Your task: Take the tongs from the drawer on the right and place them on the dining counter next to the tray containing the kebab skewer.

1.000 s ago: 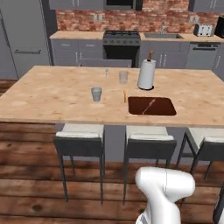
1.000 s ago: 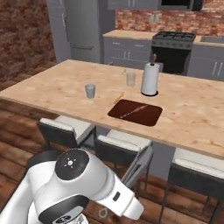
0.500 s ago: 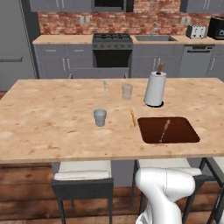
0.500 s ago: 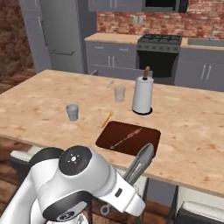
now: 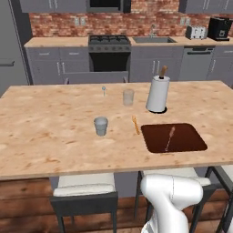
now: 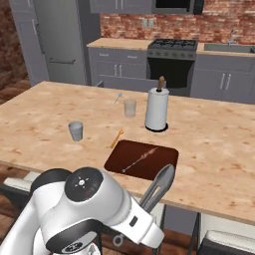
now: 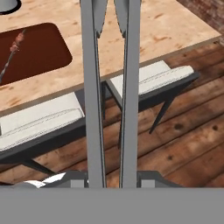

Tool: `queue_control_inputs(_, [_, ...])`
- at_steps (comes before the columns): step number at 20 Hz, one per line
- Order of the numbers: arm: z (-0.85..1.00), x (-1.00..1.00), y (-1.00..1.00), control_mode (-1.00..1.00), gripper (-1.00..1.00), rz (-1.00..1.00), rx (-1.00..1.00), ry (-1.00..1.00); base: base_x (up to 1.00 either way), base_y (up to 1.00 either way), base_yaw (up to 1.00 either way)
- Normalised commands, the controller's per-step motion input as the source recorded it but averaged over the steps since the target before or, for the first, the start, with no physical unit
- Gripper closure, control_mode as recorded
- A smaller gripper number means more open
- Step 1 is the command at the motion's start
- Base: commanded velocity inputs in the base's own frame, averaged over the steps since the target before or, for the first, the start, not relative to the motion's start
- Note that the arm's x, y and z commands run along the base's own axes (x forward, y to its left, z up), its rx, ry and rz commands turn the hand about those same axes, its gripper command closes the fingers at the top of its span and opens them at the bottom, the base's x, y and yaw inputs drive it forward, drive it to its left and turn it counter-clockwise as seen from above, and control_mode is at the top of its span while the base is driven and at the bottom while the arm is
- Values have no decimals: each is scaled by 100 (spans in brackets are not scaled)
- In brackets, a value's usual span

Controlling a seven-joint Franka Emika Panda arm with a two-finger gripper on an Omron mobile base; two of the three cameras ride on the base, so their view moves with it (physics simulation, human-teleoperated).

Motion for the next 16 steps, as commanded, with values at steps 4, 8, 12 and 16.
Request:
queue_control_inputs(4, [0,0,0,100,100,0,0,0,37,-21,5])
queue_control_inputs(8, [0,0,0,100,100,0,0,0,37,-14,6])
queue_control_inputs(12, [0,0,0,100,100,0,0,0,49,-4,-2])
queue_control_inputs(16, [0,0,0,100,100,0,0,0,63,0,-29])
